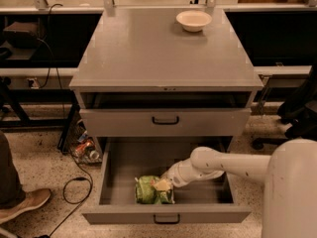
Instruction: Pick green jalapeno chip bag from middle drawer and place on counter
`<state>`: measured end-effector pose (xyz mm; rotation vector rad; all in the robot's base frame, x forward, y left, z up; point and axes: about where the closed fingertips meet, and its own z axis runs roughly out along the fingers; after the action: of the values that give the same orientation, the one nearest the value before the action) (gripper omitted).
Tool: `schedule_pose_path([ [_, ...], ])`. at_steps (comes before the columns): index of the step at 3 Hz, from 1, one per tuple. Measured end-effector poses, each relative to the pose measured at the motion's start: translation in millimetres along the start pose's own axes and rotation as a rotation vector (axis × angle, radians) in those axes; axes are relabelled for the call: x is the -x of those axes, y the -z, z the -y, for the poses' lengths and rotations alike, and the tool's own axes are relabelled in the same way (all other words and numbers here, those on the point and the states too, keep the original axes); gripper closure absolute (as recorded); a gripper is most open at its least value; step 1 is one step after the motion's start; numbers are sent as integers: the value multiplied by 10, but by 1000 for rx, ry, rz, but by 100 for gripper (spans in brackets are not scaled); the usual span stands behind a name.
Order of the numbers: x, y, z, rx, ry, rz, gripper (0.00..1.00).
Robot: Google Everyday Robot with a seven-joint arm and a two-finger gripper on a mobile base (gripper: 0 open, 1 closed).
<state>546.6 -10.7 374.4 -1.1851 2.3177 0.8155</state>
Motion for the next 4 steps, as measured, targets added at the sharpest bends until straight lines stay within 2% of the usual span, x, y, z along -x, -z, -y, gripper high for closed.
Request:
schedule_pose_path([
  [1,172,308,2,58,-14,125,96],
  [2,384,937,-24,98,10,286,100],
  [3,375,1809,-66,93,35,457,100],
  [4,366,1736,-59,93,30,443,100],
])
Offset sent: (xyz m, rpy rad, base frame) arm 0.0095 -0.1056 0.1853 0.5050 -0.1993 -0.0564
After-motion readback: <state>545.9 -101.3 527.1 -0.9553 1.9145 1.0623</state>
